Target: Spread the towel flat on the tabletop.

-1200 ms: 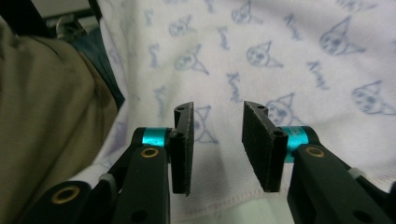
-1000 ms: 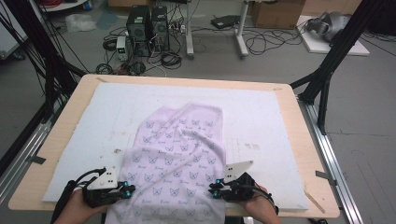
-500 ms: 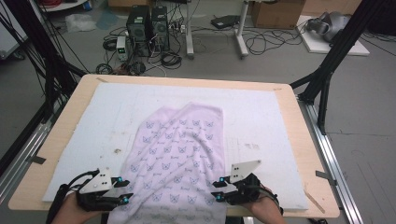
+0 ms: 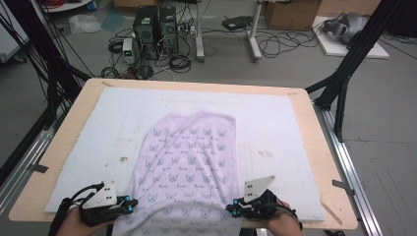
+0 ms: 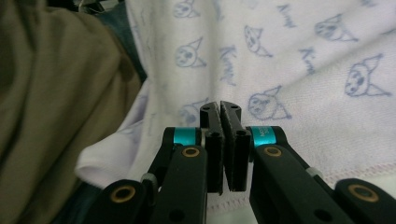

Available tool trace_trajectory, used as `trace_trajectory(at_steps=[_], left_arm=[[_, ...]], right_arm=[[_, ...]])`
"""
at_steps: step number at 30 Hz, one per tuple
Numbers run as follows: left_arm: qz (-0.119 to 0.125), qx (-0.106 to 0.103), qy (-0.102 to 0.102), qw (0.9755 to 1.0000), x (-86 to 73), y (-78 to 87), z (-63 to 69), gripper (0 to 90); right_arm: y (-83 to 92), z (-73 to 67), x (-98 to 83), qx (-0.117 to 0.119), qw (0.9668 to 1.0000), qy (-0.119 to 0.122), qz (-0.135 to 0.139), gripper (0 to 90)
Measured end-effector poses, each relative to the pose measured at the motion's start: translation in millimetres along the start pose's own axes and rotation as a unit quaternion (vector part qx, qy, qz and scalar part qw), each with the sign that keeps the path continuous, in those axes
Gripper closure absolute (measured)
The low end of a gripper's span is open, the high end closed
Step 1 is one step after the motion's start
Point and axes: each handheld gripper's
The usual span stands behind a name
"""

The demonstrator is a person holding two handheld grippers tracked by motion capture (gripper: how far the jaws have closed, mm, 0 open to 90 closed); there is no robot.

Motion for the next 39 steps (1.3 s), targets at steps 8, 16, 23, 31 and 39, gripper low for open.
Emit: trace_trajectory(at_steps=[8, 16, 23, 31, 39], left_arm=[[0.03, 0.026, 0.017, 0.9991, 16.0, 3.9, -20.7, 59.4], [0.037, 0.038, 0.046, 0.9975, 42.9, -13.5, -78.3, 53.8], [0.043, 0.063, 0.051, 0.9958, 68.8, -36.7, -126.6, 50.9], [0.039, 0.096, 0.109, 0.9886, 75.9, -63.8, -178.7, 57.3], [0.03, 0.1, 0.176, 0.9788, 84.3, -83.1, -205.0, 52.5]], right_arm=[[15.1, 12.6, 4.4, -0.022, 0.9981, -0.028, 0.051, 67.3], [22.4, 69.0, 20.5, -0.099, 0.991, -0.054, 0.071, 57.7], [20.3, 105.6, 30.0, -0.131, 0.987, -0.056, 0.075, 54.9], [9.5, 131.0, 29.7, -0.116, 0.9867, -0.076, 0.084, 52.2], [5.6, 132.4, 29.7, -0.115, 0.9875, -0.076, 0.077, 49.4]])
Point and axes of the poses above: each handheld gripper's, and its own axes: y roughly backward along the jaws, x roughly out of its top, z roughly to its right
